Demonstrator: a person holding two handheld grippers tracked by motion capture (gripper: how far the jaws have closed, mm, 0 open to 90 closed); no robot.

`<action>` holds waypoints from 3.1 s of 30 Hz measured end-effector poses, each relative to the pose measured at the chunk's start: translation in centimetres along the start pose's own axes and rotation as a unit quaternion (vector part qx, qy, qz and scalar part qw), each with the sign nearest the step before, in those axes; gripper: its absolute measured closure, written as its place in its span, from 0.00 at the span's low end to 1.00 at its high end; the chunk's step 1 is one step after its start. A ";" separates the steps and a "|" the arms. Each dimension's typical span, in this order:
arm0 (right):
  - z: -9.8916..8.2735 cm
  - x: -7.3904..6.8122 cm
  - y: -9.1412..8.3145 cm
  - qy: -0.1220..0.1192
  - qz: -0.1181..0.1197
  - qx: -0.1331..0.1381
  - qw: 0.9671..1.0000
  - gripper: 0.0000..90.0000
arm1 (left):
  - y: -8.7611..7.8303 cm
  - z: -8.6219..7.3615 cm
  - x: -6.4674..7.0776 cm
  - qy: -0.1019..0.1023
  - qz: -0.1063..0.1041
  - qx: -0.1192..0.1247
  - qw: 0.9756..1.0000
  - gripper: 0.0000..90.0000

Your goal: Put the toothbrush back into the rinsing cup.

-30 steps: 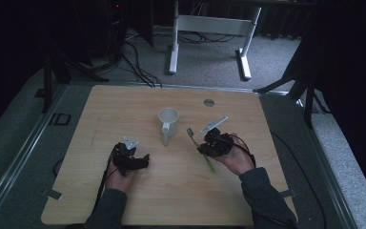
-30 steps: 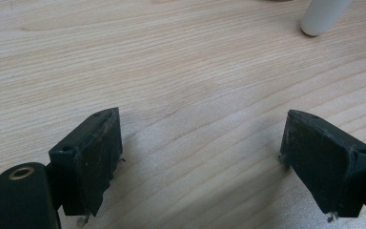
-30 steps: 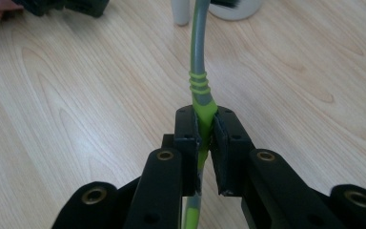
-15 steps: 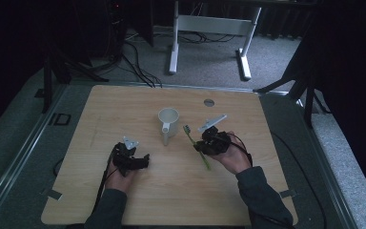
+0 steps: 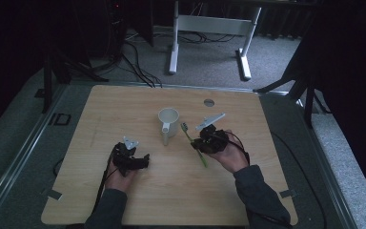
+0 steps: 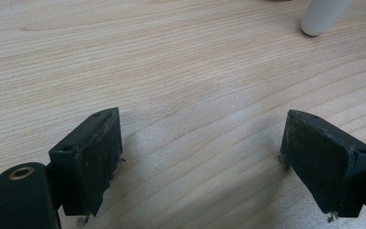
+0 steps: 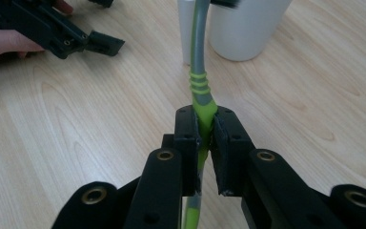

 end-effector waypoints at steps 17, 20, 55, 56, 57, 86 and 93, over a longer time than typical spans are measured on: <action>1.3 0.0 -0.3 0.004 -0.005 0.032 0.999 0.90 | 0.0 0.0 0.0 0.000 0.000 0.000 1.000 0.16; 1.5 -0.1 -0.3 0.004 -0.007 0.040 0.999 0.90 | 0.0 0.0 0.0 0.000 0.000 0.000 1.000 0.16; 3.0 -0.4 0.2 0.023 -0.002 0.106 0.994 0.90 | 0.0 0.0 0.0 0.001 0.000 0.000 1.000 0.16; 3.1 -0.4 0.2 0.025 -0.001 0.108 0.994 0.90 | 0.0 0.0 0.0 0.001 0.000 0.000 1.000 0.16; 3.1 -0.4 0.2 0.025 -0.001 0.110 0.994 0.90 | 0.0 0.0 0.0 0.000 0.000 0.000 1.000 0.16; 4.7 -0.8 0.7 0.038 -0.003 0.171 0.985 0.90 | 0.0 0.0 0.0 0.000 0.000 0.000 1.000 0.16; 5.0 -0.9 0.7 0.040 -0.004 0.185 0.982 0.90 | 0.0 0.0 0.0 0.000 0.000 0.000 1.000 0.16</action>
Point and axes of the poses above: each handheld gripper's, and its own axes: y roughly forward along the jaws, z roughly out of its top, x roughly to its right, the point moved 4 cm from there along y, roughly forward along the jaws, and after that the axes turned 10 degrees about x, right-handed, at the moved point
